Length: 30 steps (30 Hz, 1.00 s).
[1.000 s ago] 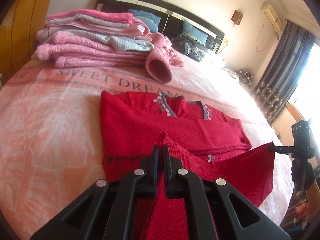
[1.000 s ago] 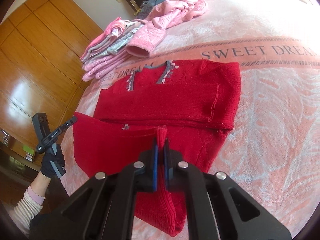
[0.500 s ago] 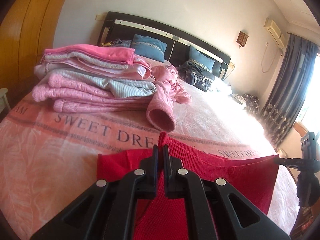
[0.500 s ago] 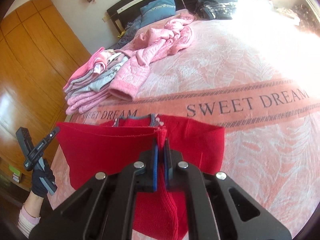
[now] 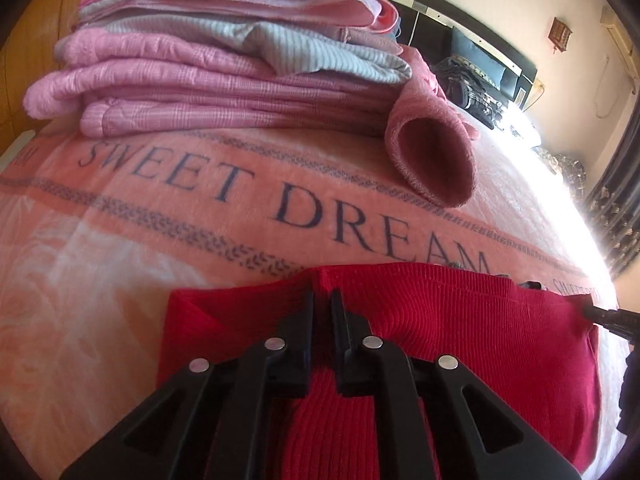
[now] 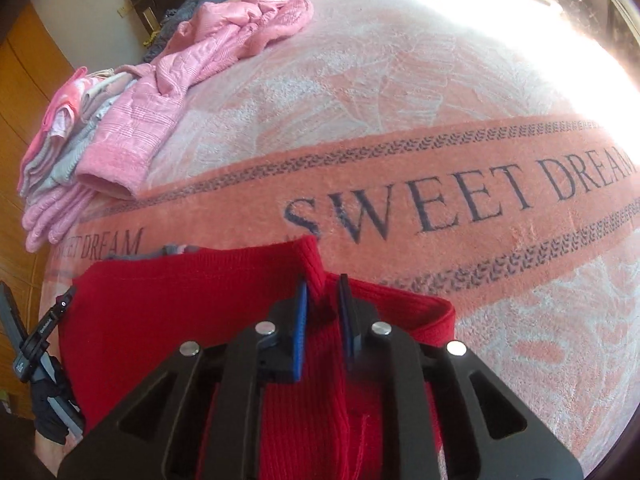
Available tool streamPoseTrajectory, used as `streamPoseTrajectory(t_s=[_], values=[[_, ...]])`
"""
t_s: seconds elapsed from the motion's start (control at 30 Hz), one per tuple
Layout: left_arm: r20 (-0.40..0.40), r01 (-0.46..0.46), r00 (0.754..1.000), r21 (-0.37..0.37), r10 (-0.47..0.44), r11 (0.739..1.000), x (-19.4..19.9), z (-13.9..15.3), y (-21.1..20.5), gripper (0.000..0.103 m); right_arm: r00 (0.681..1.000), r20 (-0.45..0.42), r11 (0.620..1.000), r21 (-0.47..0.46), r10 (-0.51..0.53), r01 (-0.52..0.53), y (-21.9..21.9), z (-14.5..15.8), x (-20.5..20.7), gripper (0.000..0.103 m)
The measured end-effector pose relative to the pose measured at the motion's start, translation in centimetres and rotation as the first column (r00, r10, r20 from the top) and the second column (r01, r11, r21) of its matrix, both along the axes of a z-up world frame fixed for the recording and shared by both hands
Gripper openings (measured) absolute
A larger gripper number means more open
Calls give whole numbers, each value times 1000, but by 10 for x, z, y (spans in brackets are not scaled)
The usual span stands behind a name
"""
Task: Fold small clothes
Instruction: 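Lay the hem down near the collar and open both tools, then press the folded sweater flat with both tools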
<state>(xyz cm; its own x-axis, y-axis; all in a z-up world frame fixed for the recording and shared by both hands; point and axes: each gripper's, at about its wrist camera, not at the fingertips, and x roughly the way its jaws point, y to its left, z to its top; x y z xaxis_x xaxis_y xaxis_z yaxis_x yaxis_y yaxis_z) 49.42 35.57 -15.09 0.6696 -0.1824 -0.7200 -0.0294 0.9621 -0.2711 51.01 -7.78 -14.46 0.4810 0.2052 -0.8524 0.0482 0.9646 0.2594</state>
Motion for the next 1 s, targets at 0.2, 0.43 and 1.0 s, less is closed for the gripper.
streamPoseTrajectory(t_s=[0.2,0.43,1.0], values=[[42,-37,998,-70,40,997,-37,41,37,20,999,36,999,35,18,-19,-17,31,-33,20],[41,64,997,2,-64,998,-136,83,47,34,993,-8,988,100,117,-116,-29,71,-124,36],[-82,186,979,-44,-189,982,-169,24,-21,57,970,-95,963,177,222,-203,-10,-6,-188,41]])
